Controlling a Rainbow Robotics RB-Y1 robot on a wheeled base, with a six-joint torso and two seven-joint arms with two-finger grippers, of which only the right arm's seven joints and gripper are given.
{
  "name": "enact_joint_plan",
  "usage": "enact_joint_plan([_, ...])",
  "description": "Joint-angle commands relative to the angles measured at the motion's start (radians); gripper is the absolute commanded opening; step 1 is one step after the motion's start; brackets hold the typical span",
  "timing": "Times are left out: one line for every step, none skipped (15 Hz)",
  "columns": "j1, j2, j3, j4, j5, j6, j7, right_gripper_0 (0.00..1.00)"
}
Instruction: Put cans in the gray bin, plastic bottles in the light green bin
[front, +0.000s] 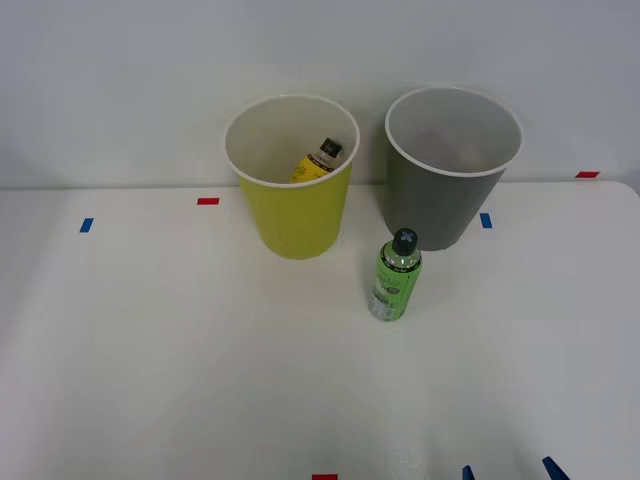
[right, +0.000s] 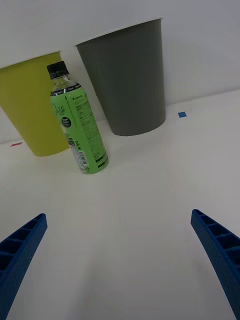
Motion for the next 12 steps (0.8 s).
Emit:
enact_joint_plan([-0.021,0.0,0.007,0.002,0.004,-0.01,0.098,1.0])
enact_joint_plan([-0.024,0.0,0.01,0.002,-0.008,0.01,0.141,1.0])
enact_joint_plan([-0.035,0.0,0.015,0.002,-0.024,0.033,0.193,1.0])
enact_joint_plan([-0.044,0.0,0.017,0.004,-0.027,0.047,0.23,1.0])
enact_joint_plan([-0.052,0.0,0.017,0.002,-0.031,0.065,0.259,1.0])
enact_joint_plan([-0.072,0.0,0.012,0.002,-0.03,0.093,0.269,1.0])
enact_joint_plan([-0.084,0.0,0.009,0.002,-0.03,0.113,0.261,1.0])
enact_joint_plan([-0.099,0.0,0.001,0.007,-0.025,0.116,0.252,1.0])
enact_joint_plan([-0.124,0.002,-0.006,0.031,-0.016,0.116,0.193,1.0])
enact_joint_plan([-0.142,0.003,-0.022,0.051,0.005,0.108,0.137,1.0])
enact_joint_plan([-0.159,0.005,-0.042,0.06,0.036,0.096,0.094,1.0])
enact_joint_plan([-0.173,0.005,-0.052,0.062,0.061,0.093,0.043,1.0])
